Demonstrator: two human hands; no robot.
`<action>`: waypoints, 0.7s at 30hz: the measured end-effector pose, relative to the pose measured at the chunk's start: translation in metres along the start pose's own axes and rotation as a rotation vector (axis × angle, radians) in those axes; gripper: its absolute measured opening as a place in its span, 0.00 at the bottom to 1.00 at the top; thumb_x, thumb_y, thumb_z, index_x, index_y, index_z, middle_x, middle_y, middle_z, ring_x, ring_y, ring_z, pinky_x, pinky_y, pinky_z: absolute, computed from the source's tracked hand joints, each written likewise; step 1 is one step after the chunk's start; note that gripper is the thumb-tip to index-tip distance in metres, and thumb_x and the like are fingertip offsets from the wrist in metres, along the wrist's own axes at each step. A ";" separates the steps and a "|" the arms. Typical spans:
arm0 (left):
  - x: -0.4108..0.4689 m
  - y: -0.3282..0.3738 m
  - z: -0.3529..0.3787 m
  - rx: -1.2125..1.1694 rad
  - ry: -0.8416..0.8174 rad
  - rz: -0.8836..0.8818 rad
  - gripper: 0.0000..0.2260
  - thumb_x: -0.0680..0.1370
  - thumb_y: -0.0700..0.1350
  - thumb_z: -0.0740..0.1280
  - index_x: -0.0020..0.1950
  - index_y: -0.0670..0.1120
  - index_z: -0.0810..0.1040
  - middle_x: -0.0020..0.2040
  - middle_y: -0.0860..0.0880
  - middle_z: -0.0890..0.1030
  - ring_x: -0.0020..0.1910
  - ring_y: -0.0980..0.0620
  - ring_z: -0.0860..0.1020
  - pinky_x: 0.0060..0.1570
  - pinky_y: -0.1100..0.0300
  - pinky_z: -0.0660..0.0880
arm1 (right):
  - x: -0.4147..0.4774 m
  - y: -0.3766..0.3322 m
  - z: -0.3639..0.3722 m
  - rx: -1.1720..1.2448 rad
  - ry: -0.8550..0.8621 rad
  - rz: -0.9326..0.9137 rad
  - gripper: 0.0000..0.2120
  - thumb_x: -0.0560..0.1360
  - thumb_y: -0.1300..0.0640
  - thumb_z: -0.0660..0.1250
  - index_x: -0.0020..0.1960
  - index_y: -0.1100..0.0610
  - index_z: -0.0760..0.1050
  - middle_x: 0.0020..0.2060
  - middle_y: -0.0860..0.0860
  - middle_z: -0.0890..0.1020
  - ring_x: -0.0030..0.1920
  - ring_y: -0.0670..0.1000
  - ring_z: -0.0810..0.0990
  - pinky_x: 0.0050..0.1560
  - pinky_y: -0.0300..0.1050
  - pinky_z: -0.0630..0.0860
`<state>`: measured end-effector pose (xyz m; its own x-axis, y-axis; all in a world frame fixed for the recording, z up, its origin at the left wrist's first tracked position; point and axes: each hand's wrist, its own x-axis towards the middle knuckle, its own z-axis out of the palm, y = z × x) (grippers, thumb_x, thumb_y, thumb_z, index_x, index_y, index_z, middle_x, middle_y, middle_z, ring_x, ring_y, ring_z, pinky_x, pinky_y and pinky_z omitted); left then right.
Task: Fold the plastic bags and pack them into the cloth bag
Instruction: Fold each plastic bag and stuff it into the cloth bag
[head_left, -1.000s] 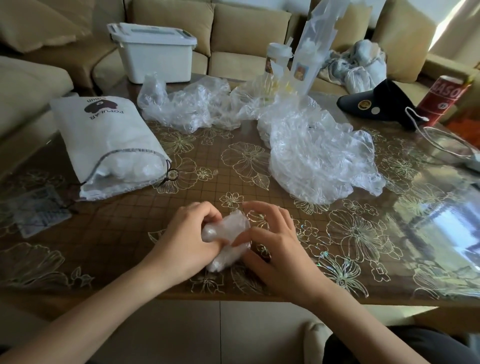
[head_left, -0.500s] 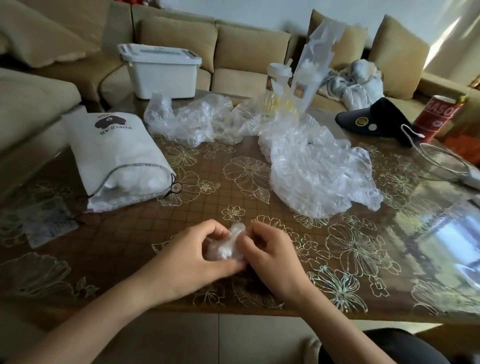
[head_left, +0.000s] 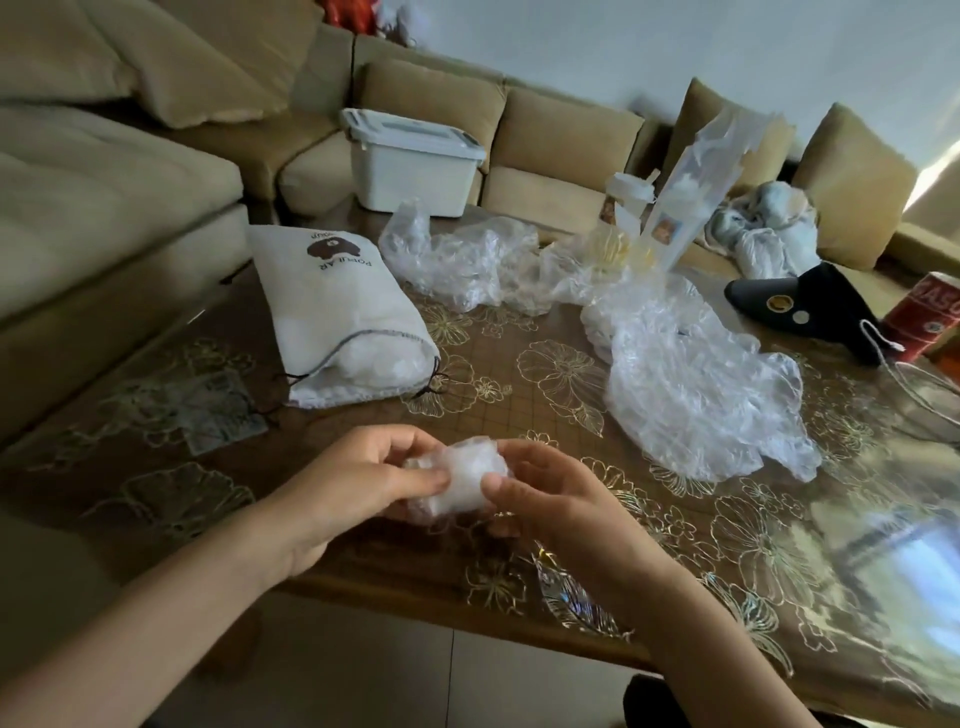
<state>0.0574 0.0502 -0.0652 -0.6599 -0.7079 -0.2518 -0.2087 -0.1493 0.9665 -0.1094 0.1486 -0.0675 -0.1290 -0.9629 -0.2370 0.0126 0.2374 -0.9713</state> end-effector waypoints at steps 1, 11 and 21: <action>-0.003 -0.001 -0.008 -0.015 0.020 0.006 0.05 0.74 0.38 0.69 0.48 0.44 0.81 0.38 0.50 0.82 0.37 0.57 0.81 0.38 0.64 0.77 | 0.007 -0.006 0.011 0.017 -0.017 0.002 0.21 0.69 0.56 0.73 0.59 0.61 0.74 0.48 0.56 0.82 0.41 0.48 0.82 0.38 0.35 0.76; 0.002 -0.002 -0.065 0.690 0.802 0.620 0.13 0.71 0.42 0.73 0.54 0.44 0.77 0.52 0.47 0.76 0.50 0.49 0.76 0.46 0.59 0.73 | 0.081 -0.019 0.057 0.210 0.317 -0.027 0.05 0.73 0.67 0.68 0.41 0.61 0.73 0.41 0.59 0.79 0.43 0.59 0.79 0.50 0.59 0.77; 0.043 -0.019 -0.074 0.600 0.681 0.270 0.17 0.83 0.42 0.54 0.68 0.39 0.71 0.65 0.40 0.73 0.64 0.44 0.71 0.62 0.56 0.65 | 0.135 0.000 0.130 -0.518 0.453 -0.441 0.03 0.73 0.64 0.65 0.43 0.58 0.73 0.42 0.54 0.76 0.40 0.50 0.71 0.38 0.35 0.64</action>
<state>0.0861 -0.0283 -0.0909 -0.2166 -0.9455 0.2430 -0.5716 0.3246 0.7535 0.0020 0.0022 -0.1016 -0.4044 -0.8628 0.3033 -0.5785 -0.0155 -0.8155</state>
